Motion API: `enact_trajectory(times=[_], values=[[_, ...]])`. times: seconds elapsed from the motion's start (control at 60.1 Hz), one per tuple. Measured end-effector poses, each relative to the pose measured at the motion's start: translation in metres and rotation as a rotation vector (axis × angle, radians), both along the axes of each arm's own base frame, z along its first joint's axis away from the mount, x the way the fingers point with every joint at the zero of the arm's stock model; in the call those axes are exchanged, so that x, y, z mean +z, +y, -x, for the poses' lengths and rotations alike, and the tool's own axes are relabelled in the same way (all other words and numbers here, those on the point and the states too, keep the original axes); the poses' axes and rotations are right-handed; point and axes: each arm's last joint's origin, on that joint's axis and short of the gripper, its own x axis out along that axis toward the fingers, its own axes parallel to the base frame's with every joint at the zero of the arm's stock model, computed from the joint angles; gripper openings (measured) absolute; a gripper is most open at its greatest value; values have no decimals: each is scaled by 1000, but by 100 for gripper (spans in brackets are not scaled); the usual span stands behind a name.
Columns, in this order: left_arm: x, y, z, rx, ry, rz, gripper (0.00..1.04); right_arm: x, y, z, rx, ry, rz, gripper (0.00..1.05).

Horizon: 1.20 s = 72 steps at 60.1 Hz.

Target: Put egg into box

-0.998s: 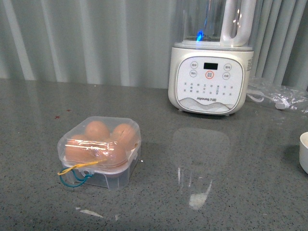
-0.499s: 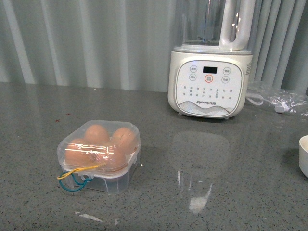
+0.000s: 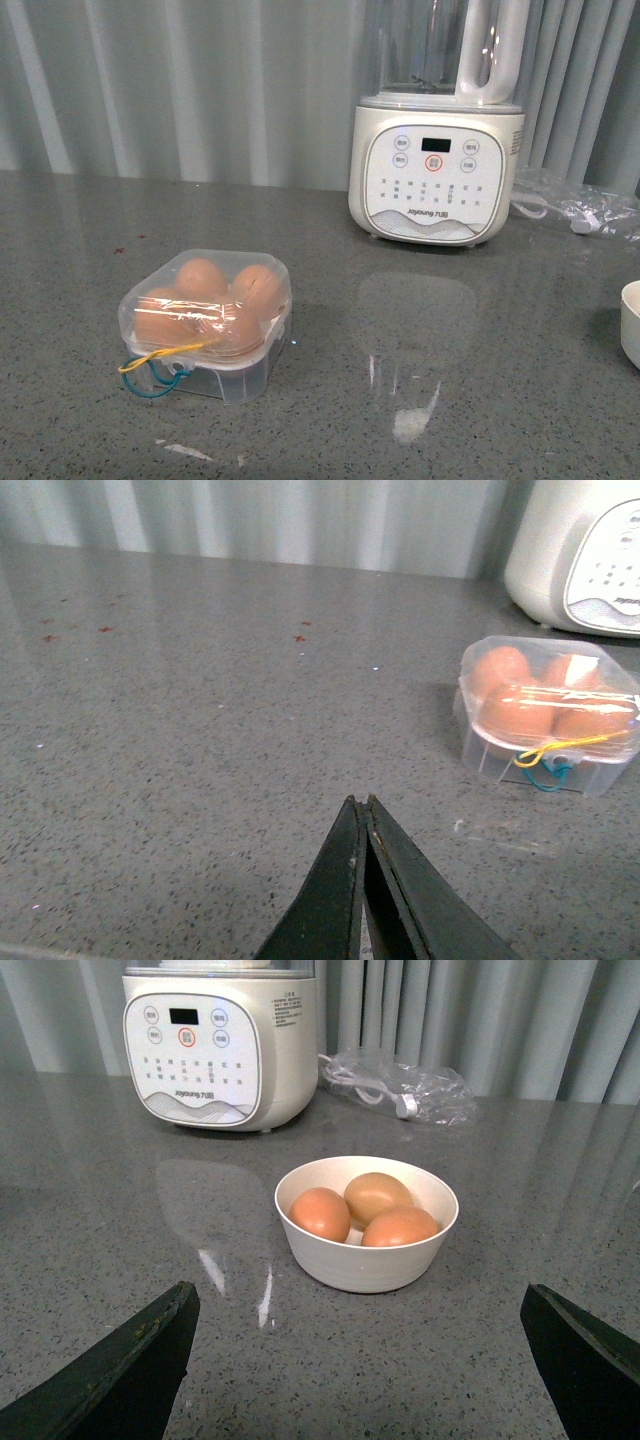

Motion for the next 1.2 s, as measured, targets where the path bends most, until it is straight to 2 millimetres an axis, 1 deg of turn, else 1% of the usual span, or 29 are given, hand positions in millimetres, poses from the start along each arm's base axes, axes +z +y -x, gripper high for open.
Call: enact_trajectory(times=[0.067, 0.166, 0.632, 0.665, 0.682, 0.832, 0.882, 0.965, 0.982, 1.048, 1.065, 1.115, 1.165, 1.198], values=[[-6, 0, 5, 0, 21, 0, 4, 0, 0, 0, 0, 0, 0, 98], [-4, 0, 9, 0, -26, 0, 4, 0, 0, 0, 0, 0, 0, 98], [-4, 0, 9, 0, -32, 1, 5, 0, 0, 0, 0, 0, 0, 98], [-4, 0, 9, 0, -32, 1, 9, 0, 0, 0, 0, 0, 0, 98], [-4, 0, 9, 0, -32, 1, 15, 0, 0, 0, 0, 0, 0, 98], [-4, 0, 9, 0, -32, 1, 45, 0, 0, 0, 0, 0, 0, 98], [-4, 0, 9, 0, -32, 0, 52, 0, 0, 0, 0, 0, 0, 98], [-4, 0, 9, 0, -32, 1, 68, 0, 0, 0, 0, 0, 0, 98], [-4, 0, 9, 0, -32, 1, 70, 0, 0, 0, 0, 0, 0, 98], [-4, 0, 9, 0, -32, 1, 84, 0, 0, 0, 0, 0, 0, 98], [-4, 0, 9, 0, -32, 0, 90, 0, 0, 0, 0, 0, 0, 98], [-4, 0, 9, 0, -32, 0, 100, 0, 0, 0, 0, 0, 0, 98], [-4, 0, 9, 0, -32, 0, 97, 0, 0, 0, 0, 0, 0, 98], [-4, 0, 9, 0, -32, 0, 98, 0, 0, 0, 0, 0, 0, 98]])
